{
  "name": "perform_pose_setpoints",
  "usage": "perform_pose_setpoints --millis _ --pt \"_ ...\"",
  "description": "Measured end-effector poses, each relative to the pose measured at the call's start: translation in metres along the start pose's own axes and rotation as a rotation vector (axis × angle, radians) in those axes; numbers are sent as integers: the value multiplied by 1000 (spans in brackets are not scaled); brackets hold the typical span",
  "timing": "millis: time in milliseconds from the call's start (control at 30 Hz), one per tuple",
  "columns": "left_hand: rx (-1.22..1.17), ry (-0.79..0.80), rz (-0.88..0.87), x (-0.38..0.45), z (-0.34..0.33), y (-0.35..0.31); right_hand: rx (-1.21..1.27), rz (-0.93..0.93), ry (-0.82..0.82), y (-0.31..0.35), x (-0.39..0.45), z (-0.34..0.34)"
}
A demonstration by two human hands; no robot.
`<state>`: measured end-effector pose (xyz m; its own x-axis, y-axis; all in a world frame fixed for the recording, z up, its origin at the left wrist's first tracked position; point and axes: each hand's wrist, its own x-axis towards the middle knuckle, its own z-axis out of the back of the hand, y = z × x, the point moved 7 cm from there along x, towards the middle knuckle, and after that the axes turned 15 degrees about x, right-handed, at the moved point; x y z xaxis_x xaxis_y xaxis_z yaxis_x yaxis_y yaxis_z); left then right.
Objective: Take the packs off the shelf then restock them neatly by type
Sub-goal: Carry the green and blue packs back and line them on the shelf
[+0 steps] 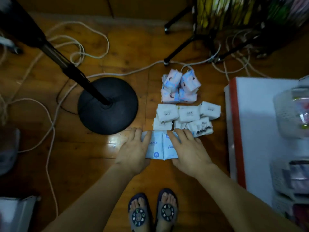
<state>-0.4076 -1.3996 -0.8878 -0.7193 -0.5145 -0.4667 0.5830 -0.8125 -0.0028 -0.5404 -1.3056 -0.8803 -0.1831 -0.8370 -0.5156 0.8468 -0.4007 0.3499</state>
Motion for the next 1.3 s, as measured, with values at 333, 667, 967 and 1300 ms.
perform_pose_setpoints --millis 333,667,967,1300 --pt "71 -190 -68 -79 292 3 -69 39 -215 79 -119 271" --pt "178 -434 -68 -155 542 -10 -176 79 -459 140 -232 496" --pt "267 -753 -109 -223 724 -45 -285 74 -723 168 -342 651" --pt "259 -984 -263 -278 827 -102 -396 -75 -910 175 -458 725"
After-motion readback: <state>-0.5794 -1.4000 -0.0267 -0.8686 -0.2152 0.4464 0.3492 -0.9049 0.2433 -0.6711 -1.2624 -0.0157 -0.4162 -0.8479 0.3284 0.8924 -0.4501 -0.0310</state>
